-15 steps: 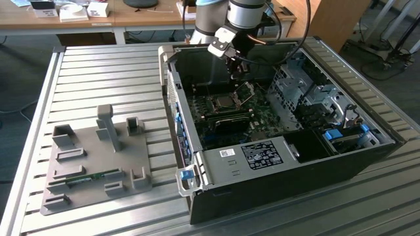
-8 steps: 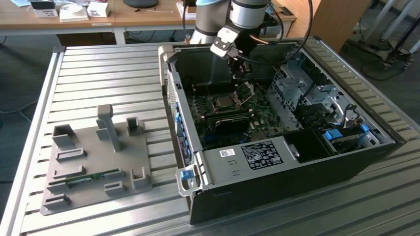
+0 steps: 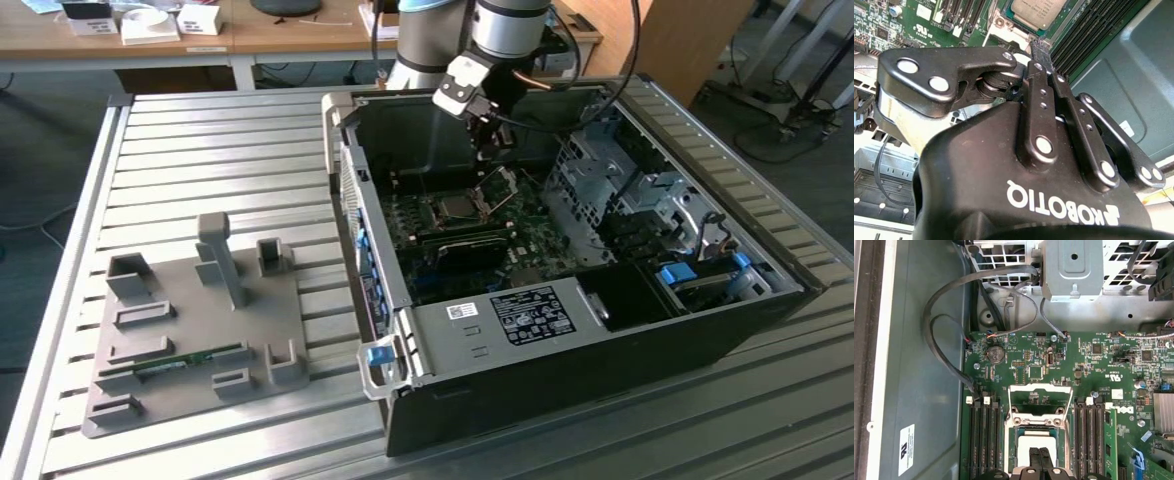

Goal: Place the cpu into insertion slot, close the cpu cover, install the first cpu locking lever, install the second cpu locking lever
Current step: 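Close the cpu cover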

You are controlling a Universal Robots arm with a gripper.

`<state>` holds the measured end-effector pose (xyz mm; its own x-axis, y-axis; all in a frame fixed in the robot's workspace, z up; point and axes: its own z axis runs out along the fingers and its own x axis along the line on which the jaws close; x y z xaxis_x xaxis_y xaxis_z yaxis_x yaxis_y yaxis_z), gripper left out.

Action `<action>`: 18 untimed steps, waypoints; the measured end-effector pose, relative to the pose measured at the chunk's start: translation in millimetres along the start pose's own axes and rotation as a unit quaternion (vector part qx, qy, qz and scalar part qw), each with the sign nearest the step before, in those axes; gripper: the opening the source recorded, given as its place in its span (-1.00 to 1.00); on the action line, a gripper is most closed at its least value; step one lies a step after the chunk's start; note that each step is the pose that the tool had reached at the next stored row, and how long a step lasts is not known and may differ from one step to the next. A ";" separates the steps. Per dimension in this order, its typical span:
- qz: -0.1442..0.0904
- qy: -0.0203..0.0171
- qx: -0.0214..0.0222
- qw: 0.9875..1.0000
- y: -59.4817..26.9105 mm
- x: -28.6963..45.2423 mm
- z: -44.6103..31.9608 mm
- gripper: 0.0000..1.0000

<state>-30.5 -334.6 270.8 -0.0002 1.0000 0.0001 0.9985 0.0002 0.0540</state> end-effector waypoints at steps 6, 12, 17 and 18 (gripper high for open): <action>0.000 0.000 0.000 1.000 0.5 0.0 0.0 -0.79; 0.000 0.000 0.000 1.000 1.6 0.0 0.1 -0.79; 0.000 0.000 0.000 1.000 2.6 0.0 0.2 -0.79; 0.000 0.000 0.000 1.000 2.9 0.0 0.2 -0.79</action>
<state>-27.7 -334.6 270.8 -0.0003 1.0000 0.0002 0.9985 0.0003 0.0540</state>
